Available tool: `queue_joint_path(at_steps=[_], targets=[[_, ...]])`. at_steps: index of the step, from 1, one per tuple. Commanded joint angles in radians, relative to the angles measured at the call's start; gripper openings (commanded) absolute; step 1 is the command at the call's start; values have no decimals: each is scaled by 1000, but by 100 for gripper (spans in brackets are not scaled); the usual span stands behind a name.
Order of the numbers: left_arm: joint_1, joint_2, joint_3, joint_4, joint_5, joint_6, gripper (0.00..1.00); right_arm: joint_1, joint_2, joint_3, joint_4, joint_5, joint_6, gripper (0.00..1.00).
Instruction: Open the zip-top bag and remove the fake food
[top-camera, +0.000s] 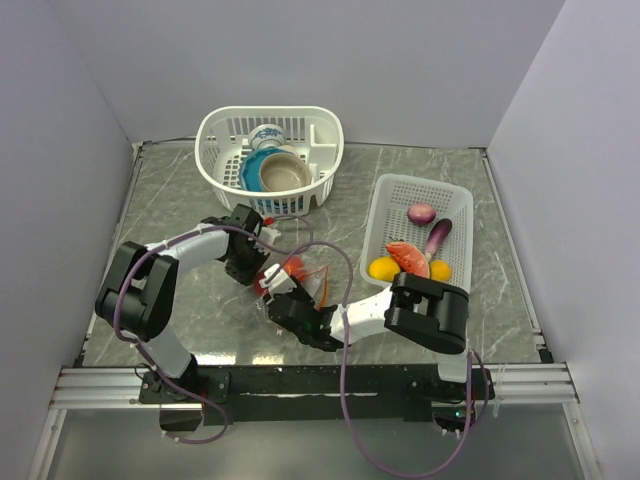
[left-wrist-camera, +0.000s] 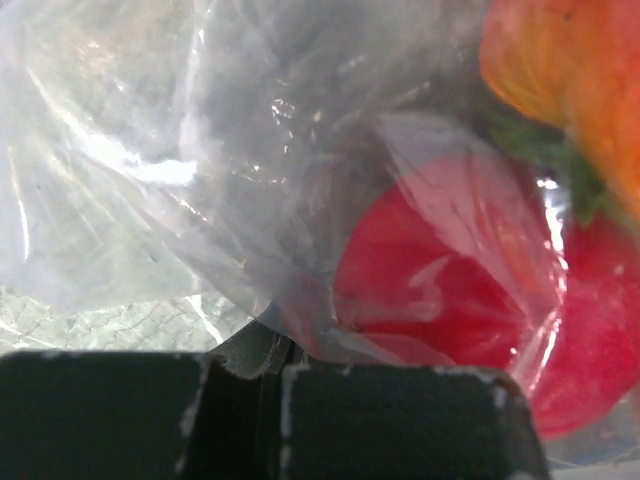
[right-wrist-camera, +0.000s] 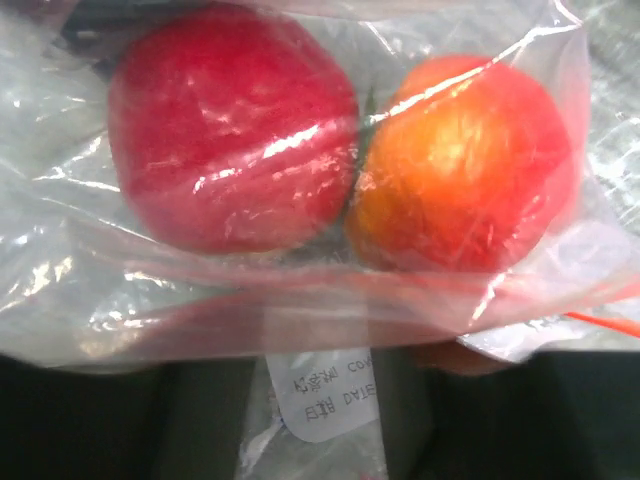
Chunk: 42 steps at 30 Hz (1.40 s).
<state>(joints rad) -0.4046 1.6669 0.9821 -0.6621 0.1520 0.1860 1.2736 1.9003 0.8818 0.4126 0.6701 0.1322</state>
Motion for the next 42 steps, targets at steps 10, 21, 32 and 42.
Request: queue_joint_path(at_steps=[10,21,32,42], targets=[[41,-167,331,-381,204,33,1,-5,-83,-87,169,103,167,100],[23,-213,415,-493,218,50,1,6,-121,-96,265,189,124,100],[21,-239,529,-554,187,63,1,7,-147,-127,212,255,139,100],[15,-248,468,-499,138,56,1,9,-150,-170,169,275,216,100]])
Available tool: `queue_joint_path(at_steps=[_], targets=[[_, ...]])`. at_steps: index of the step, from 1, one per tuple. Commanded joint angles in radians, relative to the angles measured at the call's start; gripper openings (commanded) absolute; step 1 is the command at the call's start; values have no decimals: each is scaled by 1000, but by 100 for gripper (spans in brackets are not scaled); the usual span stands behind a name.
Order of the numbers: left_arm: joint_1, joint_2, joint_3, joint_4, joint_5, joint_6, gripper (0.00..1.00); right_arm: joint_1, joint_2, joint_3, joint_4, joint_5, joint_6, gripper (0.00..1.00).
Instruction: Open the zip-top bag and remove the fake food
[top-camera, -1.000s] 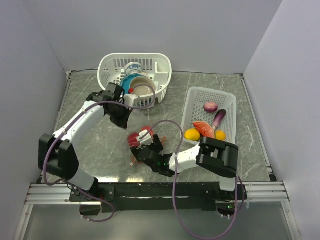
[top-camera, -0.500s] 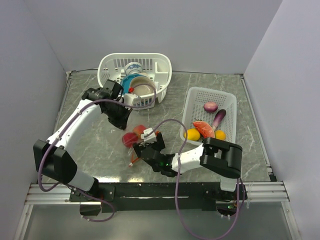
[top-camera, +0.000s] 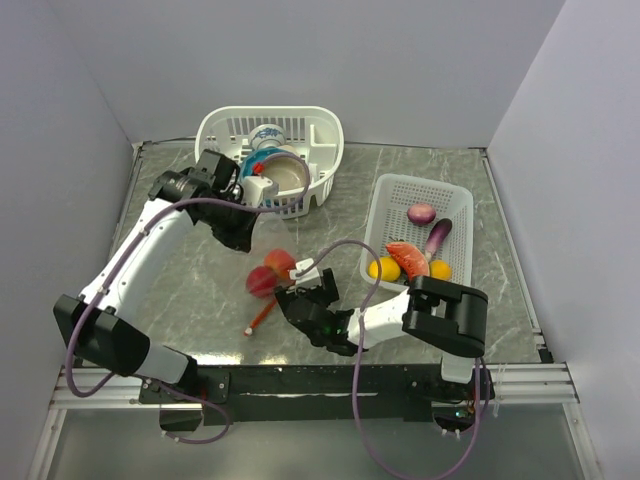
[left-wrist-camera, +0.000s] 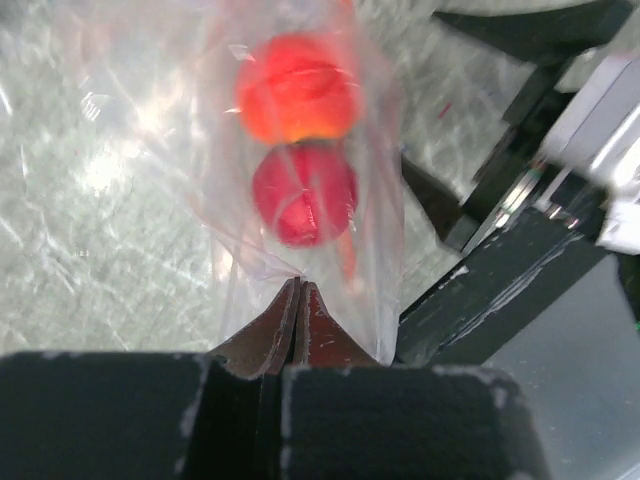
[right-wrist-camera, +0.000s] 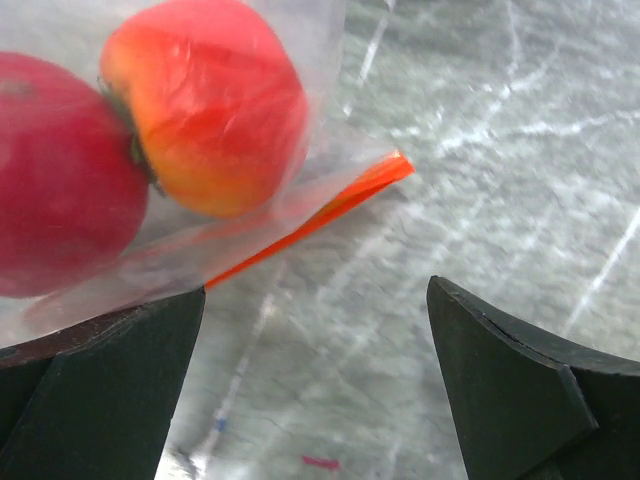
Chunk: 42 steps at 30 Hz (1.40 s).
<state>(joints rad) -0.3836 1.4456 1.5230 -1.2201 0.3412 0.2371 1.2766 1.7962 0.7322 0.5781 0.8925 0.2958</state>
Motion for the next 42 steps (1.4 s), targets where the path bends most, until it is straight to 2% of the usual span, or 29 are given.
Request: queue_joint_path(at_steps=[1,4,9,12,13,15,17,20,21,23,24,25,28,29,31,34,38,40,42], targets=[[2,-4,-70,21,-15,24,1,4,-50,-22,2,51,52,100],[8,-10,-40,37,10,19,1,3,-61,-33,-9,52,58,100],[8,-27,-58,76,-143,25,1,3,-58,-36,-34,49,89,100],[17,-54,-199,200,-330,48,1,4,-67,-53,-38,52,111,100],[31,-62,-281,233,-352,60,1,3,-73,-56,-37,52,112,100],[54,-57,-346,336,-465,91,1,3,-77,-60,-43,56,112,100],[103,-30,-409,408,-511,116,1,3,-80,-63,-46,57,114,100],[166,-13,-373,395,-441,117,1,4,-90,-74,-46,56,117,100],[170,-17,-345,343,-409,111,1,1,-93,-79,-44,56,118,100],[166,-27,-230,282,-306,87,1,1,-95,-82,-38,56,114,100],[161,-24,-172,192,-245,76,1,1,-92,-79,-38,57,111,100],[152,-19,-44,132,-137,67,1,0,-90,-77,-37,59,111,100],[114,7,191,-42,10,28,1,3,-86,-76,-31,54,111,100],[98,13,231,-68,77,9,1,1,-86,-76,-27,52,109,100],[31,16,300,-123,113,-10,1,1,-78,-71,-30,52,112,100],[-18,15,301,-128,134,-39,1,3,-78,-70,-29,54,112,100],[-23,1,241,-102,123,-51,1,1,-81,-73,-30,51,109,100],[-24,1,258,-122,177,-42,1,1,-83,-74,-31,51,109,100],[-24,-2,281,-122,153,-71,1,1,-87,-79,-29,51,105,100]])
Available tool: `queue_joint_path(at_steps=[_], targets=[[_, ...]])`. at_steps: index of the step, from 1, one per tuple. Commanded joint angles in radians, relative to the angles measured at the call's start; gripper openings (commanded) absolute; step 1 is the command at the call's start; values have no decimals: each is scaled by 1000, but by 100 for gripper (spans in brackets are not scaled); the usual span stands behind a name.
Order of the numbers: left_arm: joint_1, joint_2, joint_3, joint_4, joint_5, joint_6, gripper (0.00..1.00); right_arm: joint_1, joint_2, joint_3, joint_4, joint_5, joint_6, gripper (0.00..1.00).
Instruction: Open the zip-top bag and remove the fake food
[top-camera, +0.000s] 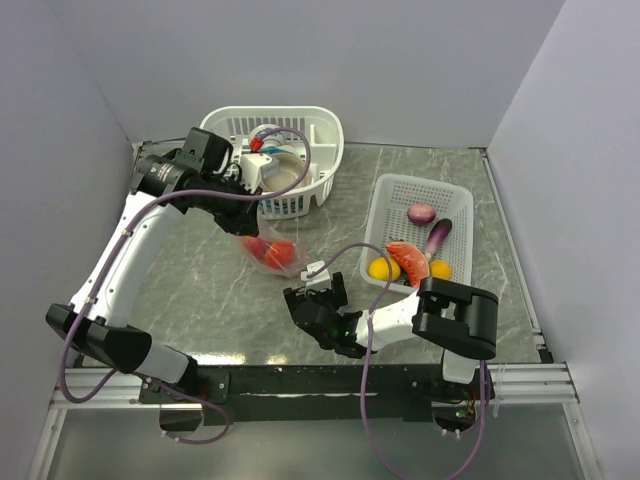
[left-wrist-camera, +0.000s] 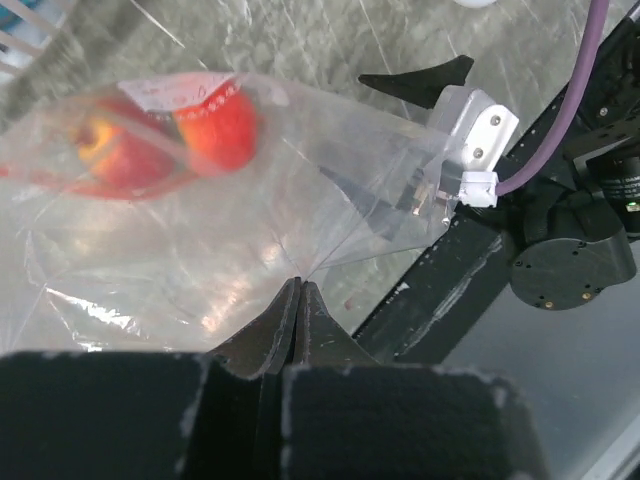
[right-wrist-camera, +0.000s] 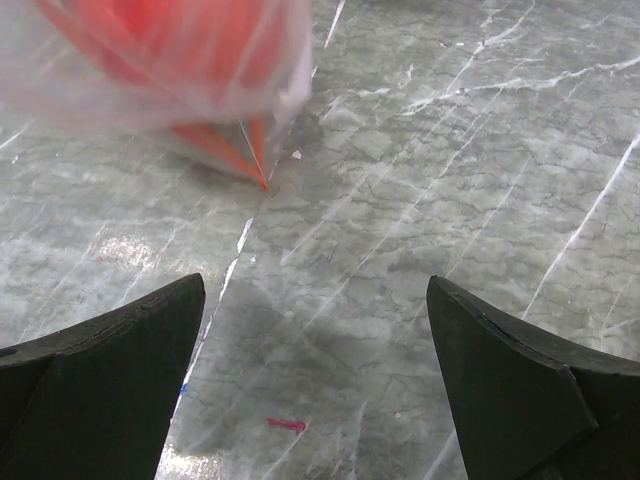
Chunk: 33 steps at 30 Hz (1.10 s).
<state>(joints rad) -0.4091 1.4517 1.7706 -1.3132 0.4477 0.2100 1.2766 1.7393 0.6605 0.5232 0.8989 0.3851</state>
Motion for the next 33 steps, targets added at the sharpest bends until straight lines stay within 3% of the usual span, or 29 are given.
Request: queue_joint_path(at_steps=[1,4,7,8,10,14,17,19,20,21,23,24,25,27,28,29,30,32,33], targets=[[1,-1,135,-52,52,-44,1,1,-32,-7,26,43,14,100],[3,-2,317,-40,-47,-54,1,4,-40,-18,32,41,12,100],[0,36,387,-67,-50,-82,1,3,-38,-9,20,41,15,100],[1,18,385,-61,-32,-71,1,1,-38,-7,21,38,15,100],[-19,-13,198,-9,37,-73,1,1,-40,-7,20,35,17,100],[-34,-11,40,34,-29,-58,1,1,-38,-2,14,38,11,100],[-34,-40,-45,110,-170,-60,1,1,-49,1,5,38,6,100],[-14,-5,146,34,-236,-34,1,1,-66,-9,12,35,-6,100],[37,-37,150,101,-190,-41,1,0,-69,-10,15,34,-3,100],[-15,-46,89,91,-166,-11,1,-2,-70,-13,23,29,-8,100],[-80,-6,128,77,-332,-32,1,-3,-66,1,2,31,-3,100],[29,2,212,46,-152,-26,1,-2,-61,11,-6,25,-3,100],[44,-1,223,54,-146,-40,1,-3,-61,10,-2,20,-8,100],[-19,-17,241,108,-262,-56,1,-2,-60,16,-15,12,3,100],[-2,-45,187,139,-232,-61,1,-2,-61,16,-14,11,1,100],[-34,-37,173,112,-251,-45,1,-2,-61,22,-17,8,1,100],[-103,-7,281,16,-291,-44,1,-3,-63,25,-26,8,1,100],[-9,-13,297,67,-178,-61,1,-3,-67,18,-20,5,-5,100],[-111,-19,226,69,-225,-48,1,-3,-67,17,-15,3,-11,100]])
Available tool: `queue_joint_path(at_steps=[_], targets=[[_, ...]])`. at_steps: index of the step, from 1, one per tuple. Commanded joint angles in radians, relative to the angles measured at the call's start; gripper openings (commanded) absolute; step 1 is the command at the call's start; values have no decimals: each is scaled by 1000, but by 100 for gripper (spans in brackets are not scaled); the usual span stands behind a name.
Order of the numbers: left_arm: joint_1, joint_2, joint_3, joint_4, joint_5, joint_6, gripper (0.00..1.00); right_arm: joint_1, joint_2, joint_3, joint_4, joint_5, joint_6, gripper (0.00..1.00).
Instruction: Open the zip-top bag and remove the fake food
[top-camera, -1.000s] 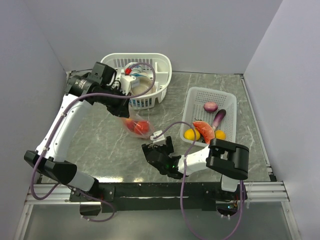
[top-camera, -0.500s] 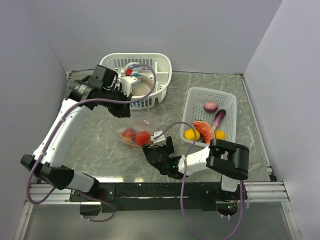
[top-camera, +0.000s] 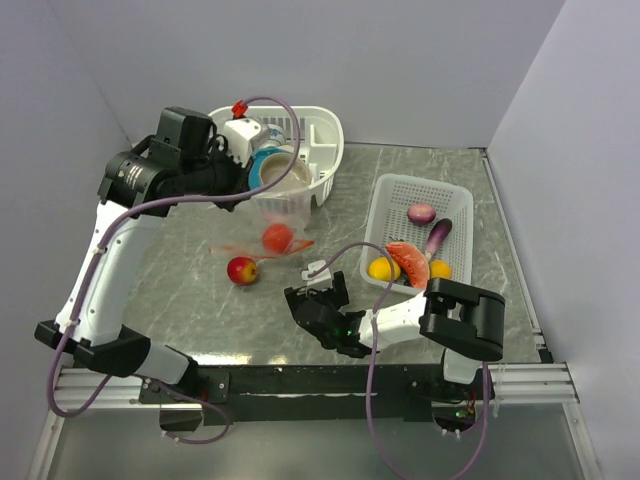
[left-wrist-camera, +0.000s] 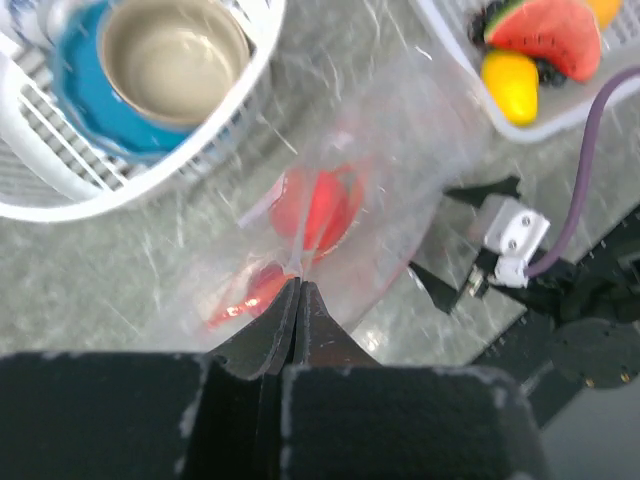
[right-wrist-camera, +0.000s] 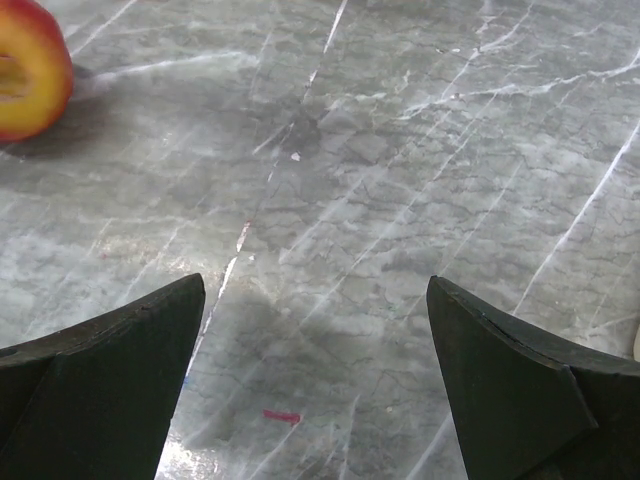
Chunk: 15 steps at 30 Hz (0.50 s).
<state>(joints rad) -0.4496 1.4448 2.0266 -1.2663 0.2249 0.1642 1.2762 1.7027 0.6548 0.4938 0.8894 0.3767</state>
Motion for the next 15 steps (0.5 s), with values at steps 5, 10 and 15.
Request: queue_joint_path(at_steps=[5,10,15], targets=[[-122,40,32,30,-295,17,1,-3,-37,35,0,13,-1,100],[-75,23,-81,79,-221,14,1,-3,-38,34,-1,6,-2,100],[101,-109,-127,254,-131,1,1,-5,-51,22,17,5,-12,100]])
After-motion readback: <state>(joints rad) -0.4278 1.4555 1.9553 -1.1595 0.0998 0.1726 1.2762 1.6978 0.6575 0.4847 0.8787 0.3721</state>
